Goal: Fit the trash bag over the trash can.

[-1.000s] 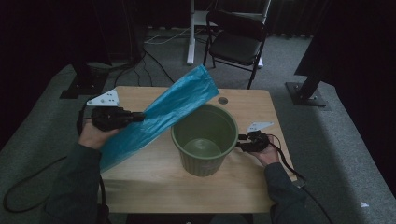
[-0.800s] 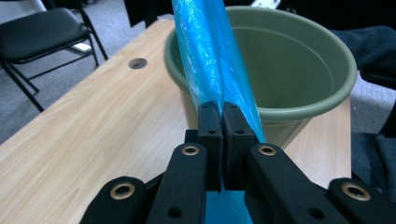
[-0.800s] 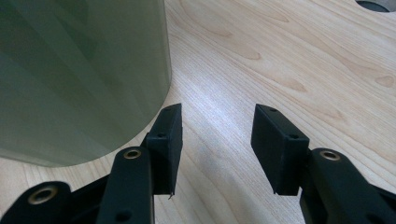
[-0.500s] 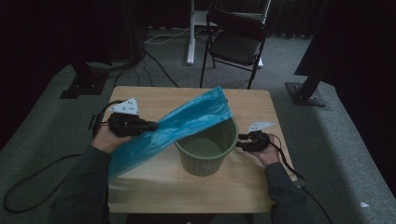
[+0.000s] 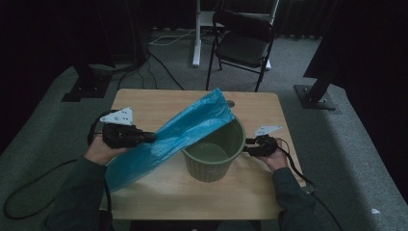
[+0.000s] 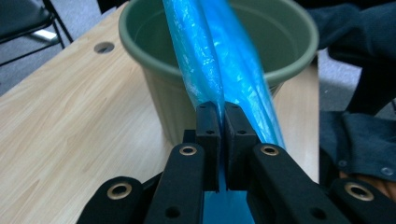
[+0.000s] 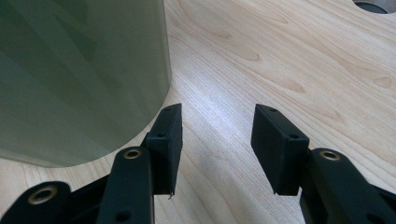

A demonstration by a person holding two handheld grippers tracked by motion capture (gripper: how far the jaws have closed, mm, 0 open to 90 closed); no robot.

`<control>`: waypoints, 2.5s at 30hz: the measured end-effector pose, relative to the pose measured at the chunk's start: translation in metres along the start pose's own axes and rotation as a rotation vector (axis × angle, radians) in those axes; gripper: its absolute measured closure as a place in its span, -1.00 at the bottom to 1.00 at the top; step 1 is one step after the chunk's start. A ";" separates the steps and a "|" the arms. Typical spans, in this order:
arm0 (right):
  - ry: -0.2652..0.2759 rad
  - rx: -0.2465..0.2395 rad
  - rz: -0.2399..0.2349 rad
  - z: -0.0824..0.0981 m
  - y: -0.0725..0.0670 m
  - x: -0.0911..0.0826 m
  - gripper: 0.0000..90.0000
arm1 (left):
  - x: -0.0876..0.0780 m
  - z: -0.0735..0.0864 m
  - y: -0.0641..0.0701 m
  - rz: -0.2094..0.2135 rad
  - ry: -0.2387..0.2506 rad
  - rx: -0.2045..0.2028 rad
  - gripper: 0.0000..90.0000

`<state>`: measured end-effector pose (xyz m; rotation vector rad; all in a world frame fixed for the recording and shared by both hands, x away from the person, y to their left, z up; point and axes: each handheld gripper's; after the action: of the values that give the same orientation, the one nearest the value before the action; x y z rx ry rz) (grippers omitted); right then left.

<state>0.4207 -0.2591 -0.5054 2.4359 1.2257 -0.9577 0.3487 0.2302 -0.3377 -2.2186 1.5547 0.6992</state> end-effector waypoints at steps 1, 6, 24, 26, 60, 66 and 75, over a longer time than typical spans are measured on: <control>0.000 0.001 0.001 0.000 0.000 0.000 0.17 | -0.001 -0.001 0.000 0.000 0.000 0.003 0.91; 0.043 0.000 0.012 -0.004 0.000 -0.009 0.20 | 0.004 -0.003 0.001 0.012 -0.022 0.005 0.91; 0.255 -0.017 0.037 -0.067 -0.012 -0.085 0.53 | 0.017 -0.007 -0.005 0.017 -0.051 -0.024 0.87; 0.287 -0.025 0.021 -0.078 -0.014 -0.091 0.46 | 0.019 -0.007 -0.005 0.018 -0.056 -0.024 0.87; 0.149 -0.216 -0.144 -0.131 -0.053 -0.057 0.36 | 0.031 -0.034 -0.001 0.002 0.067 -0.015 0.88; 0.199 -0.202 -0.130 -0.130 -0.048 -0.068 0.23 | 0.038 -0.036 0.003 0.023 0.031 -0.001 0.88; 0.262 -0.182 -0.107 -0.132 -0.043 -0.075 0.23 | 0.038 -0.033 0.010 0.053 -0.023 0.023 0.88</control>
<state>0.4130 -0.2154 -0.3539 2.4257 1.4709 -0.5345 0.3559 0.1799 -0.3323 -2.1521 1.6077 0.7161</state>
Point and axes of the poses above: each handheld gripper's, and its own axes: x roughly forward along the jaws, z roughly out of its underside, y roughly to its right, and after that the axes turned 1 degree about -z, right-handed
